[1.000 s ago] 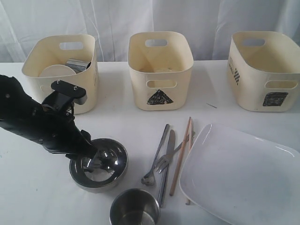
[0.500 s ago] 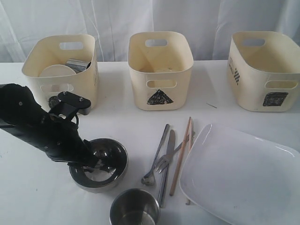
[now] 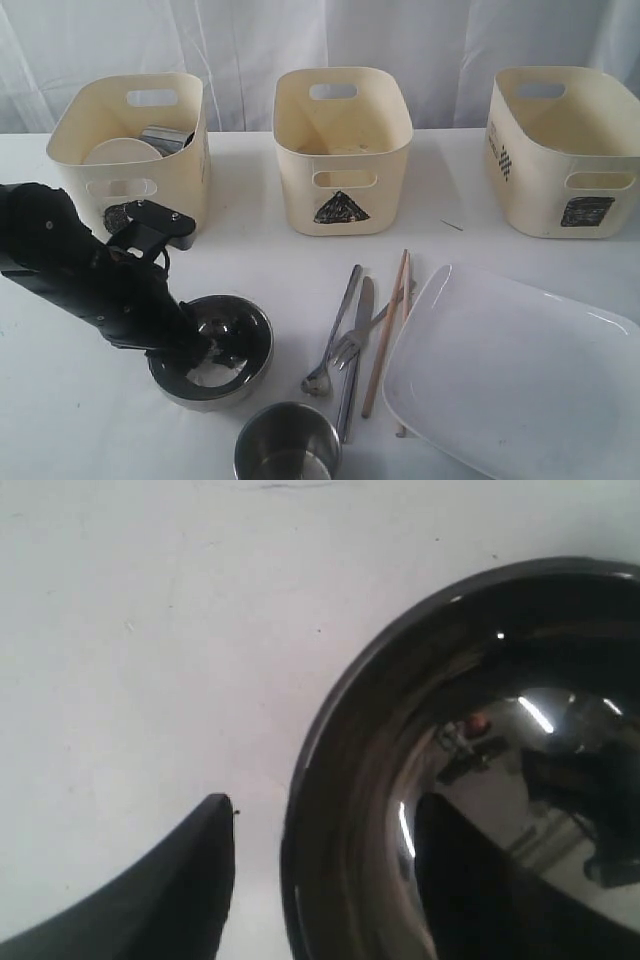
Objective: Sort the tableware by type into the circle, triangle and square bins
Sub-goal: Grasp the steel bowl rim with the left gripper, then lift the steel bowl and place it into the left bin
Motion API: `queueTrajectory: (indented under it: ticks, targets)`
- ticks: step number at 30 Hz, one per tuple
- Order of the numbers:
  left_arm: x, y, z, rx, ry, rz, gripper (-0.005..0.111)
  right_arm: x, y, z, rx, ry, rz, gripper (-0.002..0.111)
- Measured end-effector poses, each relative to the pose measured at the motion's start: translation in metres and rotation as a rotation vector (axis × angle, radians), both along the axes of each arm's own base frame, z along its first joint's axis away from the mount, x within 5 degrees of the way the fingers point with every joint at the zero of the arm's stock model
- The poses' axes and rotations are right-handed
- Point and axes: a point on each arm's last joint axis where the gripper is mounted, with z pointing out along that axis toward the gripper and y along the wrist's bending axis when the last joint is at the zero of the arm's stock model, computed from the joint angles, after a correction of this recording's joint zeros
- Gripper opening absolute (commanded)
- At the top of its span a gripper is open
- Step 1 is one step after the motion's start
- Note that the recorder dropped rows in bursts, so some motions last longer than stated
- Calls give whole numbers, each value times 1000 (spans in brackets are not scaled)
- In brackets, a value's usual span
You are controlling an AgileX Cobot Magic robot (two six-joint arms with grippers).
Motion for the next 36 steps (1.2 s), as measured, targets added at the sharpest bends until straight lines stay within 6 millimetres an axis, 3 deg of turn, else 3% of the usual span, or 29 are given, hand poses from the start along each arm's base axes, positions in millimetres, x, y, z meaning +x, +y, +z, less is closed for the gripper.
queueTrajectory:
  ticks: [5,7,8,10,15,19,21,23,25,27,31,36]
  targets:
    - [1,0,-6,8,13,1,47,0,0,0,0,0,0,0]
    - [2,-1,-6,8,10,2,35,0,0,0,0,0,0,0]
    - [2,-1,-6,7,5,4,19,0,0,0,0,0,0,0]
    - [4,-1,-5,-5,-8,17,0,0,0,0,0,0,0,0]
    - [8,-3,2,-23,-56,23,0,0,0,0,0,0,0,0]
    - [14,1,39,-27,-158,-17,0,0,0,0,0,0,0,0]
    - [21,10,80,-58,-292,-6,0,0,0,0,0,0,0,0]
    - [35,22,129,-77,-455,25,0,0,0,0,0,0,0,0]
    - [52,37,163,-75,-568,70,0,0,0,0,0,0,0,0]
    - [75,50,184,-68,-640,122,0,0,0,0,0,0,0,0]
    - [135,76,186,-40,-674,221,0,0,0,0,0,0,0,0]
    - [175,82,155,-6,-612,238,0,0,0,0,0,0,0,0]
